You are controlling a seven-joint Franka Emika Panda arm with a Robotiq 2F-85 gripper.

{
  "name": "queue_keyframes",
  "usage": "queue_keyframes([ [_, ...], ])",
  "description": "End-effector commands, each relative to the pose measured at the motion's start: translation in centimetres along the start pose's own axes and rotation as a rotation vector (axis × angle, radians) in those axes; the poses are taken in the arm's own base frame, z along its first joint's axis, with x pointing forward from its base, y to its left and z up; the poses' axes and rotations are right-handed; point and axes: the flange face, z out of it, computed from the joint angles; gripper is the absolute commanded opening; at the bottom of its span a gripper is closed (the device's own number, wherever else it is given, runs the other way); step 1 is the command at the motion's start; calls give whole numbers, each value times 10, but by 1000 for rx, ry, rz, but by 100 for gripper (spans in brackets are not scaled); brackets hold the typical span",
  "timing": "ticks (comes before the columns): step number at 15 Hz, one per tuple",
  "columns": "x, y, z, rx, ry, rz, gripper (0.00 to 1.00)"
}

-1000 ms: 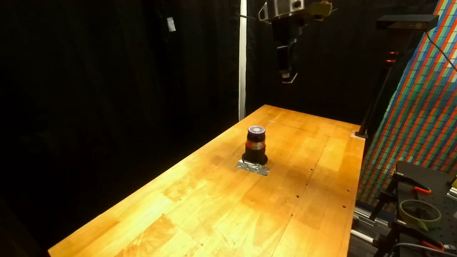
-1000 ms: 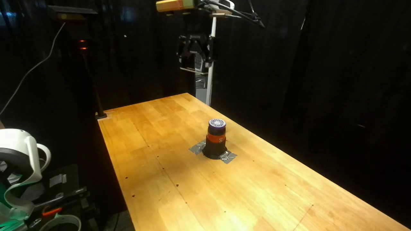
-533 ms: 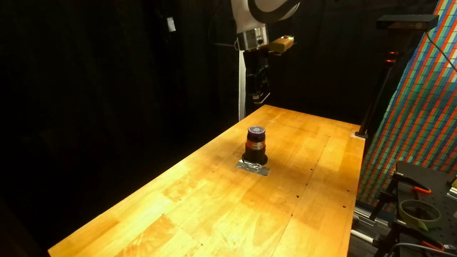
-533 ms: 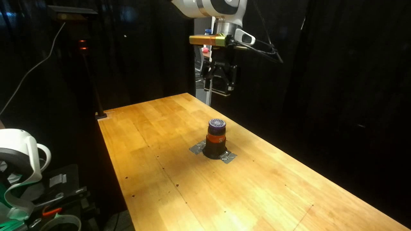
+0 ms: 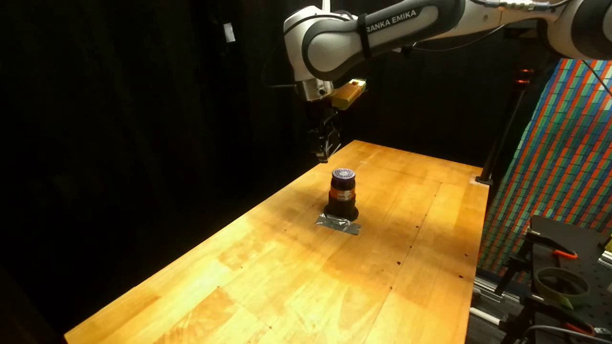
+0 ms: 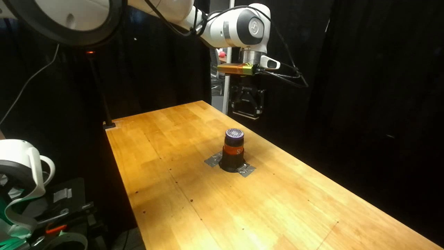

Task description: Put the elastic around the bottle on the table

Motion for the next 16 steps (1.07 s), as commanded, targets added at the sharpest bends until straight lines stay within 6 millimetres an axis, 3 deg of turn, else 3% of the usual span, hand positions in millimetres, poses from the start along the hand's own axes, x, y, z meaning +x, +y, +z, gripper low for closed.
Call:
queue_keyframes([
  [1, 13, -2, 14, -12, -15, 36, 100],
  [9, 15, -1, 51, 33, -77, 69, 100],
  [16, 3, 5, 65, 122, -145, 124, 100],
])
